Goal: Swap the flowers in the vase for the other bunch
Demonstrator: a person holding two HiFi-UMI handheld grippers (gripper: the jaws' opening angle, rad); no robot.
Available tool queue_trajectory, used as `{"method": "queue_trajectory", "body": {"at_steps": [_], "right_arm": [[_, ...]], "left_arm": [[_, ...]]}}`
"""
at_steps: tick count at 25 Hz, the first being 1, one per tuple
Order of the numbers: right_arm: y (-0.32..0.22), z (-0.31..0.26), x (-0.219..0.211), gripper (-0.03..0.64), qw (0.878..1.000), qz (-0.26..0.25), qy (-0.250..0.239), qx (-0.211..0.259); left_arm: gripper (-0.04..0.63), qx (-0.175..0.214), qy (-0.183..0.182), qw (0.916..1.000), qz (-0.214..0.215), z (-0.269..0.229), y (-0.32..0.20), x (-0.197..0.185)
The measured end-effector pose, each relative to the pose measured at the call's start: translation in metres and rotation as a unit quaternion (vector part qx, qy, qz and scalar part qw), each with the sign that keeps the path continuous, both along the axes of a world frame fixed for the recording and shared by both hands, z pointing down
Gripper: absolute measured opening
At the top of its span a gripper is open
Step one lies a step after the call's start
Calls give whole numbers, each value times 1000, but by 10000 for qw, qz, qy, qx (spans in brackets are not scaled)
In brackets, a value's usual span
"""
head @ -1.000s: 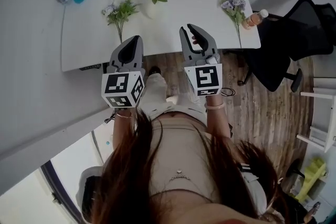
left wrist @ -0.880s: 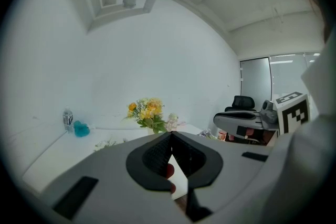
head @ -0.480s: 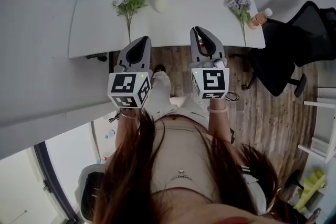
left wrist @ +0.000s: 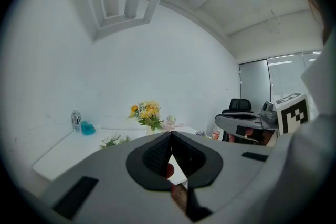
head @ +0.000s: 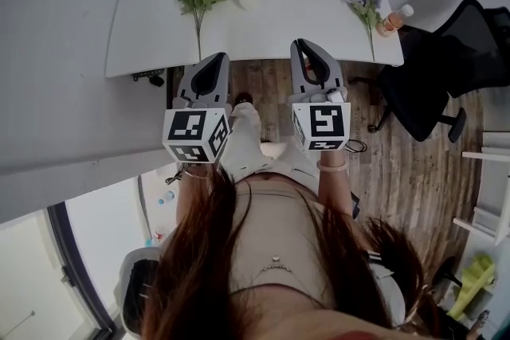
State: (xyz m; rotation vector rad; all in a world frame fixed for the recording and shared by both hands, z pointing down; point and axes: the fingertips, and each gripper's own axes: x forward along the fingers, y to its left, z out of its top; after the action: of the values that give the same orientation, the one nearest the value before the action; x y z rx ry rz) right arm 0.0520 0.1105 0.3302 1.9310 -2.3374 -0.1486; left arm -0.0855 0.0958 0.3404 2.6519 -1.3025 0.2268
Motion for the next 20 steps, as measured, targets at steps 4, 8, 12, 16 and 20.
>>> {"method": "queue_trajectory", "body": {"at_steps": [4, 8, 12, 16, 20], "right_arm": [[7, 0, -3, 35, 10000, 11, 72, 12], [17, -1, -3, 32, 9999, 49, 110, 17], [22, -4, -3, 31, 9998, 67, 154, 62], [24, -7, -4, 31, 9998, 62, 161, 98], [24, -6, -5, 31, 9998, 61, 150, 85]], "left_arm": [[3, 35, 16, 10000, -7, -1, 5, -4], [3, 25, 7, 10000, 30, 1, 13, -5], [3, 62, 8, 10000, 69, 0, 16, -5], [3, 85, 7, 9999, 91, -3, 18, -4], [3, 68, -3, 9999, 99, -2, 18, -4]]}}
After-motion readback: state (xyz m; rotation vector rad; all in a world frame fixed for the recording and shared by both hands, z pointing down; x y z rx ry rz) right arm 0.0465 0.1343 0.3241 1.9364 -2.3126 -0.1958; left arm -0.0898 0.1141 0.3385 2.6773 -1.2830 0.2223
